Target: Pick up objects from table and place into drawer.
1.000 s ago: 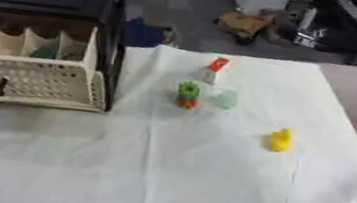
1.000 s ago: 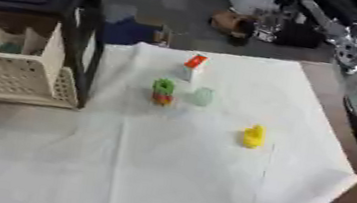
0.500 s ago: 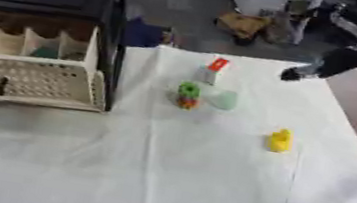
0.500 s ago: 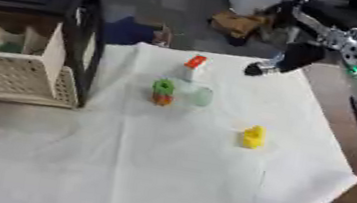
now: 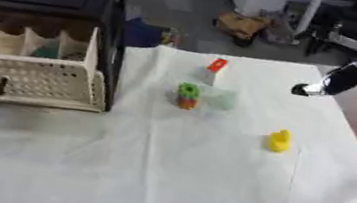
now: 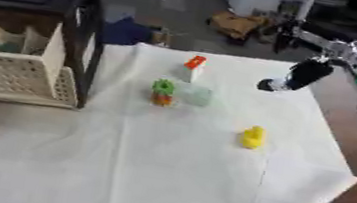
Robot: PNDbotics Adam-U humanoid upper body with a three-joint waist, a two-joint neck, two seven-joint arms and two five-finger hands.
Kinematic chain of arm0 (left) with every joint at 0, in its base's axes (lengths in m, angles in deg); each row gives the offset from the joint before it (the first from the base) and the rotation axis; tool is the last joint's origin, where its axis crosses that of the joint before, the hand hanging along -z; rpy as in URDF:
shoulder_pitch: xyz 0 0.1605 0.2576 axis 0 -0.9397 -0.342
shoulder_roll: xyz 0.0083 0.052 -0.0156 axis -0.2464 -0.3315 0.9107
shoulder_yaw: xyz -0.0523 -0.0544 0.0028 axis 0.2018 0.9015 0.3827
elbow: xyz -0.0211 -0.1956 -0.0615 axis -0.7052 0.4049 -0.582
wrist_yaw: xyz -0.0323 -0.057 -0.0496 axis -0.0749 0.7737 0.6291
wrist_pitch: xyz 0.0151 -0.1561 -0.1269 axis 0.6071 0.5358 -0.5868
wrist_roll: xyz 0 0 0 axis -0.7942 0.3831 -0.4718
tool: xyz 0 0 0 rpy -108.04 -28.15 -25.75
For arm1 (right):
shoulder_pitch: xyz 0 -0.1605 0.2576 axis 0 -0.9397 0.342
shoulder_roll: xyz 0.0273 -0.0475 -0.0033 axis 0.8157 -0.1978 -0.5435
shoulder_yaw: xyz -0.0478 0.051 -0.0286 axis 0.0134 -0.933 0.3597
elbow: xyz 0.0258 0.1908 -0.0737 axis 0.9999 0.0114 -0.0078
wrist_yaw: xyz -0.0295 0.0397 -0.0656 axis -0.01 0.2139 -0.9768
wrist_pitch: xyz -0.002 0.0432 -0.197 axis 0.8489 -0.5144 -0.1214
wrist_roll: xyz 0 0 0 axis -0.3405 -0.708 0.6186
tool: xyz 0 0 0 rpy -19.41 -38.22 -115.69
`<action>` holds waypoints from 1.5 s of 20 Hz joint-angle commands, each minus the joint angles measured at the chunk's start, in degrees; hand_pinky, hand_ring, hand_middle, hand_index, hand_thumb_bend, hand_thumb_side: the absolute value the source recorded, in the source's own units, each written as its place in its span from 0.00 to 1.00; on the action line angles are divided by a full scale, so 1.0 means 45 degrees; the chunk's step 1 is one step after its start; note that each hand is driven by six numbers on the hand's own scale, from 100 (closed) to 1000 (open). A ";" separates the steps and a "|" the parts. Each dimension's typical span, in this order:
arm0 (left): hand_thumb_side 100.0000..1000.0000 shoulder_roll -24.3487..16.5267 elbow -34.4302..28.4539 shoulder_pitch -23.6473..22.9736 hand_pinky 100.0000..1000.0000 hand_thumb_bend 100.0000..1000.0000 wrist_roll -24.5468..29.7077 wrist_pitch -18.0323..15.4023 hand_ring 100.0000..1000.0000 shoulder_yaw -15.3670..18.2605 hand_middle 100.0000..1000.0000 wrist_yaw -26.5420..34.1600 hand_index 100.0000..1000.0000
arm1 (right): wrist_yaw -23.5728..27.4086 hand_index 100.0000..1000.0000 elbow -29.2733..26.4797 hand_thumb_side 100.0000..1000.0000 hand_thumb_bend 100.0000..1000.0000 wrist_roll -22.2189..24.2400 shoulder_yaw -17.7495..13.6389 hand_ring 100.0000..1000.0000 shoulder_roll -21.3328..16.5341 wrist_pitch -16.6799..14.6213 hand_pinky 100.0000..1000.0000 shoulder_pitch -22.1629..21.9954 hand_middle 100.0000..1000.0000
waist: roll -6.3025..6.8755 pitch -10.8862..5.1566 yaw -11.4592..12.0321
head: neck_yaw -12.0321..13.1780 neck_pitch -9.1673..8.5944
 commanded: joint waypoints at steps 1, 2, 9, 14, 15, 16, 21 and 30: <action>1.00 -0.0189 -0.0152 0.0079 0.28 0.00 -0.0001 0.0067 0.27 0.0119 0.32 0.0061 0.68 | 0.0109 0.94 -0.0175 0.25 0.39 0.0406 -0.0036 0.74 -0.0692 -0.0001 0.74 0.0076 0.62 | 0.0002 -0.0241 -0.0019 | -0.0017 -0.0096; 1.00 -0.0180 -0.0152 0.0073 0.28 0.00 0.0006 0.0080 0.27 0.0119 0.32 0.0065 0.68 | 0.0099 0.94 -0.0168 0.27 0.37 0.0500 -0.0014 0.75 -0.0732 -0.0007 0.74 0.0027 0.63 | 0.0000 -0.0235 -0.0025 | -0.0021 -0.0099; 1.00 -0.0116 -0.0152 0.0071 0.28 0.00 0.0045 0.0133 0.27 0.0113 0.31 0.0089 0.67 | -0.0012 0.99 -0.0144 0.25 0.45 0.1001 0.0223 0.77 -0.0891 -0.0088 0.75 -0.0313 0.68 | 0.0000 -0.0203 -0.0027 | -0.0061 -0.0096; 1.00 -0.0072 -0.0152 0.0044 0.28 0.00 0.0065 0.0150 0.27 0.0113 0.31 0.0111 0.66 | -0.0178 1.00 -0.0042 0.24 0.53 0.1330 0.0362 0.78 -0.0915 -0.0179 0.75 -0.0506 0.71 | 0.0027 -0.0190 -0.0005 | -0.0105 -0.0109; 1.00 -0.0058 -0.0152 0.0040 0.28 0.00 0.0072 0.0161 0.27 0.0112 0.31 0.0116 0.66 | -0.0205 1.00 -0.0021 0.24 0.53 0.1358 0.0382 0.78 -0.0911 -0.0193 0.75 -0.0522 0.72 | 0.0030 -0.0187 -0.0006 | -0.0114 -0.0110; 1.00 -0.0047 -0.0152 0.0035 0.28 0.00 0.0082 0.0172 0.27 0.0111 0.31 0.0118 0.65 | -0.0228 1.00 -0.0002 0.25 0.54 0.1372 0.0394 0.78 -0.0906 -0.0203 0.75 -0.0537 0.71 | 0.0034 -0.0180 -0.0010 | -0.0131 -0.0116; 1.00 -0.0004 -0.0152 0.0016 0.27 0.00 0.0120 0.0188 0.27 0.0101 0.31 0.0106 0.65 | -0.0244 0.98 0.0037 0.27 0.54 0.1295 0.0395 0.77 -0.0882 -0.0201 0.75 -0.0614 0.70 | 0.0063 -0.0147 -0.0009 | -0.0183 -0.0132; 1.00 0.0125 -0.0152 -0.0029 0.27 0.00 0.0182 0.0273 0.26 0.0099 0.30 0.0095 0.62 | -0.0316 0.88 0.0177 0.23 0.54 0.1171 0.0556 0.76 -0.0782 -0.0115 0.73 -0.0720 0.65 | 0.0074 -0.0076 0.0029 | -0.0301 -0.0121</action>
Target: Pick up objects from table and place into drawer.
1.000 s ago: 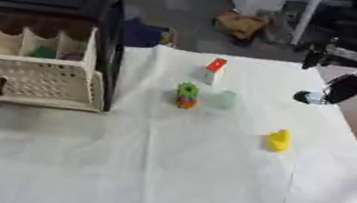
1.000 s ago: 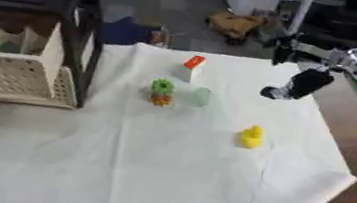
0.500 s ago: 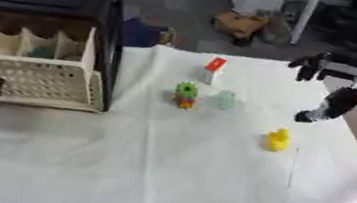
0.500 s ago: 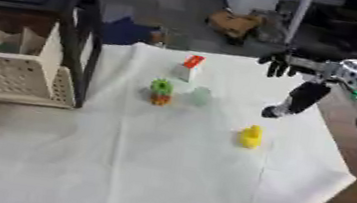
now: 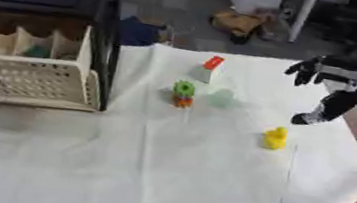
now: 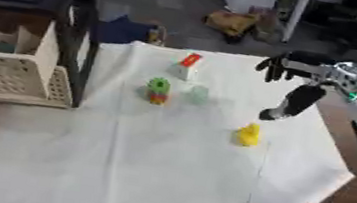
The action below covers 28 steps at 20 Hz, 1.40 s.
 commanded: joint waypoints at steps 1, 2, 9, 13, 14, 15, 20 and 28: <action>1.00 -0.0201 -0.0152 0.0092 0.27 0.00 0.0019 0.0061 0.26 0.0100 0.30 -0.0020 0.62 | -0.0081 0.87 -0.0033 0.23 0.54 -0.0079 -0.0008 0.76 -0.0442 0.0026 0.73 0.0097 0.65 | 0.0006 -0.0177 0.0021 | -0.0084 -0.0113; 1.00 -0.0192 -0.0152 0.0090 0.27 0.00 0.0022 0.0067 0.26 0.0103 0.30 -0.0023 0.62 | -0.0094 0.86 -0.0040 0.23 0.54 -0.0102 0.0019 0.75 -0.0424 0.0029 0.72 0.0072 0.63 | 0.0007 -0.0168 0.0028 | -0.0093 -0.0112; 1.00 -0.0088 -0.0152 0.0122 0.27 0.00 0.0025 0.0145 0.26 0.0123 0.30 0.0029 0.62 | -0.0280 0.85 -0.0226 0.22 0.55 -0.0480 0.0240 0.67 -0.0222 0.0114 0.66 -0.0181 0.61 | -0.0001 -0.0132 0.0038 | -0.0148 -0.0136; 1.00 -0.0052 -0.0152 0.0084 0.27 0.00 0.0032 0.0169 0.26 0.0134 0.30 0.0032 0.61 | -0.0352 0.85 -0.0149 0.22 0.54 -0.0513 0.0252 0.66 -0.0087 0.0149 0.64 -0.0348 0.62 | 0.0003 -0.0136 0.0055 | -0.0161 -0.0155; 1.00 -0.0043 -0.0152 0.0075 0.27 0.00 0.0036 0.0171 0.26 0.0136 0.30 0.0032 0.61 | -0.0347 0.85 -0.0122 0.22 0.54 -0.0507 0.0257 0.65 -0.0056 0.0148 0.64 -0.0379 0.61 | 0.0004 -0.0135 0.0058 | -0.0168 -0.0156; 1.00 -0.0033 -0.0152 0.0068 0.27 0.00 0.0046 0.0172 0.26 0.0135 0.30 0.0035 0.61 | -0.0350 0.85 -0.0096 0.22 0.53 -0.0500 0.0273 0.65 -0.0025 0.0154 0.64 -0.0411 0.61 | 0.0003 -0.0134 0.0059 | -0.0177 -0.0157; 1.00 0.0010 -0.0152 0.0050 0.27 0.00 0.0072 0.0179 0.26 0.0145 0.30 0.0043 0.61 | -0.0338 0.84 -0.0031 0.21 0.54 -0.0564 0.0340 0.64 0.0126 0.0256 0.62 -0.0569 0.61 | 0.0012 -0.0102 0.0073 | -0.0191 -0.0171; 1.00 0.0073 -0.0152 0.0016 0.27 0.00 0.0119 0.0191 0.26 0.0155 0.30 0.0037 0.61 | -0.0410 0.82 0.0038 0.18 0.49 -0.0771 0.0475 0.61 0.0301 0.0331 0.60 -0.0671 0.59 | 0.0037 -0.0058 0.0125 | -0.0209 -0.0207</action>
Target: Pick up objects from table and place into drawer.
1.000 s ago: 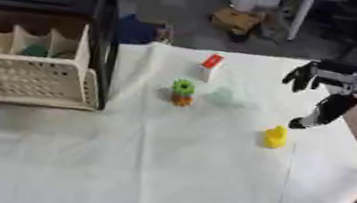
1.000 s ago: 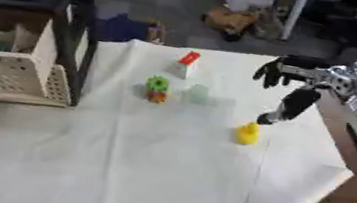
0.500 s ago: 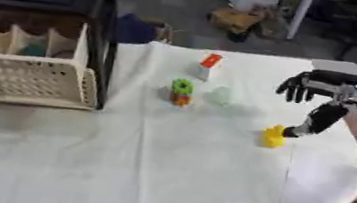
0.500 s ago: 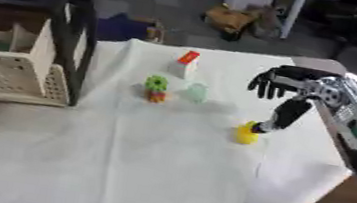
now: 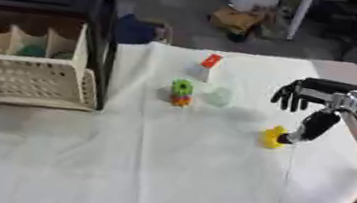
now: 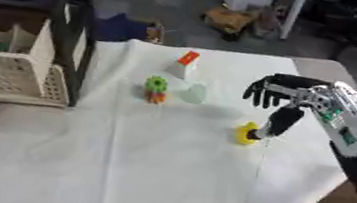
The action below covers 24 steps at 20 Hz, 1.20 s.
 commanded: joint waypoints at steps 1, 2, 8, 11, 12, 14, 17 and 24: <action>1.00 -0.0166 -0.0152 0.0078 0.27 0.00 0.0027 0.0002 0.26 0.0157 0.30 0.0000 0.61 | -0.0057 0.82 -0.0024 0.17 0.48 -0.0091 -0.0052 0.61 -0.0280 -0.0002 0.60 0.0134 0.59 | 0.0012 -0.0186 0.0012 | -0.0038 -0.0115; 1.00 -0.0158 -0.0152 0.0072 0.27 0.00 0.0029 0.0005 0.26 0.0159 0.30 0.0005 0.60 | -0.0047 0.82 -0.0013 0.17 0.48 -0.0093 -0.0041 0.61 -0.0275 -0.0006 0.60 0.0132 0.59 | 0.0011 -0.0182 0.0011 | -0.0041 -0.0120; 1.00 -0.0117 -0.0152 0.0049 0.27 0.00 0.0090 0.0003 0.26 0.0153 0.30 0.0037 0.60 | -0.0117 0.80 0.0086 0.16 0.42 -0.0243 0.0036 0.61 -0.0251 -0.0009 0.60 0.0083 0.58 | 0.0020 -0.0167 0.0016 | -0.0060 -0.0143; 1.00 -0.0103 -0.0152 0.0032 0.27 0.00 0.0097 0.0000 0.26 0.0164 0.30 0.0060 0.60 | -0.0219 0.77 0.0151 0.16 0.39 -0.0366 0.0080 0.62 -0.0253 -0.0044 0.59 0.0044 0.58 | 0.0028 -0.0165 0.0029 | -0.0067 -0.0156; 1.00 -0.0097 -0.0152 0.0026 0.27 0.00 0.0101 0.0003 0.26 0.0166 0.30 0.0070 0.60 | -0.0243 0.77 0.0172 0.16 0.39 -0.0401 0.0093 0.61 -0.0253 -0.0051 0.58 0.0030 0.58 | 0.0030 -0.0166 0.0029 | -0.0070 -0.0155; 1.00 -0.0087 -0.0152 0.0013 0.27 0.00 0.0115 0.0006 0.26 0.0169 0.30 0.0083 0.60 | -0.0272 0.74 0.0183 0.15 0.39 -0.0526 0.0106 0.60 -0.0246 -0.0040 0.57 0.0002 0.56 | 0.0030 -0.0167 0.0026 | -0.0073 -0.0157; 1.00 -0.0063 -0.0152 -0.0003 0.27 0.00 0.0134 0.0023 0.26 0.0175 0.30 0.0096 0.60 | -0.0270 0.72 0.0196 0.15 0.39 -0.0631 0.0170 0.59 -0.0229 -0.0015 0.55 -0.0068 0.55 | 0.0026 -0.0162 0.0020 | -0.0082 -0.0164; 1.00 -0.0017 -0.0152 -0.0053 0.27 0.00 0.0184 0.0049 0.26 0.0181 0.30 0.0109 0.60 | -0.0454 0.73 0.0241 0.16 0.37 -0.0645 0.0299 0.58 -0.0218 -0.0072 0.53 -0.0190 0.55 | 0.0021 -0.0159 0.0045 | -0.0086 -0.0194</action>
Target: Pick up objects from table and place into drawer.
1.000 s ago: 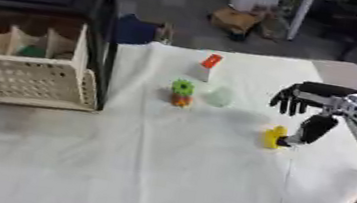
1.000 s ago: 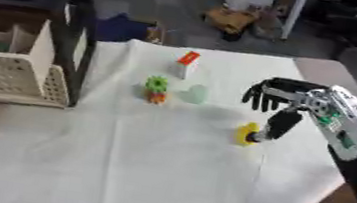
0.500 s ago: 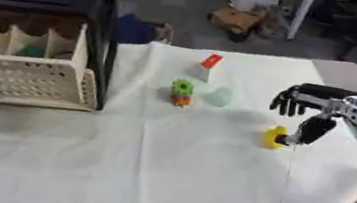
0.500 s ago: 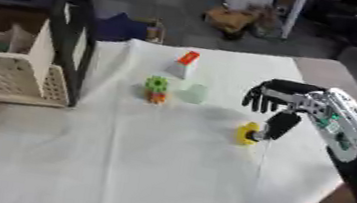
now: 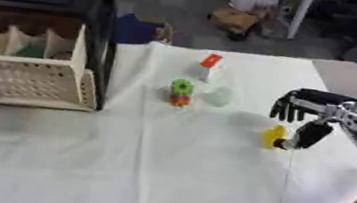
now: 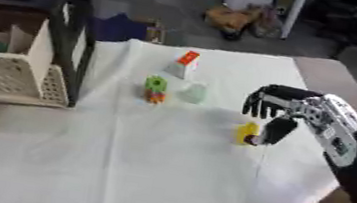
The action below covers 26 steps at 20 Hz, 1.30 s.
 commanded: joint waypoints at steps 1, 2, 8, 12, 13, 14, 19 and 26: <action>1.00 -0.0211 -0.0152 0.0060 0.27 0.00 0.0059 0.0005 0.26 0.0176 0.29 0.0039 0.60 | -0.0290 0.74 -0.0059 0.16 0.36 -0.0123 -0.0047 0.58 -0.0321 -0.0061 0.53 0.0118 0.55 | -0.0024 -0.0186 0.0014 | -0.0041 -0.0175; 1.00 -0.0206 -0.0152 0.0054 0.27 0.00 0.0072 0.0004 0.26 0.0173 0.29 0.0042 0.59 | -0.0400 0.74 -0.0066 0.16 0.36 -0.0201 -0.0026 0.58 -0.0326 -0.0084 0.53 0.0112 0.55 | -0.0026 -0.0185 0.0015 | -0.0043 -0.0179; 1.00 -0.0175 -0.0152 0.0022 0.27 0.00 0.0151 0.0000 0.25 0.0150 0.29 0.0064 0.59 | -0.0810 0.74 0.0122 0.17 0.33 -0.0478 0.0093 0.57 -0.0297 -0.0191 0.52 0.0074 0.54 | -0.0032 -0.0186 0.0023 | -0.0078 -0.0194; 1.00 -0.0171 -0.0152 0.0013 0.27 0.00 0.0159 -0.0019 0.25 0.0163 0.29 0.0081 0.58 | -0.0867 0.73 0.0283 0.17 0.32 -0.0506 0.0126 0.57 -0.0277 -0.0218 0.52 0.0040 0.53 | -0.0016 -0.0178 0.0038 | -0.0092 -0.0204; 1.00 -0.0168 -0.0152 0.0007 0.27 0.00 0.0160 -0.0024 0.25 0.0165 0.29 0.0080 0.58 | -0.0849 0.73 0.0311 0.17 0.33 -0.0518 0.0128 0.57 -0.0272 -0.0217 0.51 0.0033 0.53 | -0.0012 -0.0175 0.0040 | -0.0098 -0.0210; 1.00 -0.0160 -0.0152 -0.0001 0.27 0.00 0.0162 -0.0023 0.25 0.0167 0.29 0.0079 0.58 | -0.0826 0.73 0.0330 0.17 0.33 -0.0534 0.0129 0.57 -0.0265 -0.0213 0.51 0.0032 0.53 | -0.0008 -0.0172 0.0040 | -0.0104 -0.0211; 1.00 -0.0122 -0.0152 -0.0029 0.27 0.00 0.0180 -0.0009 0.25 0.0176 0.29 0.0056 0.58 | -0.0810 0.75 0.0480 0.16 0.33 -0.0400 0.0182 0.58 -0.0262 -0.0237 0.53 0.0024 0.54 | 0.0001 -0.0138 0.0035 | -0.0132 -0.0228; 1.00 -0.0099 -0.0152 -0.0050 0.27 0.00 0.0213 -0.0012 0.25 0.0177 0.29 0.0063 0.58 | -0.0921 0.75 0.0636 0.16 0.32 -0.0411 0.0221 0.58 -0.0233 -0.0265 0.53 0.0048 0.54 | 0.0002 -0.0112 0.0057 | -0.0144 -0.0242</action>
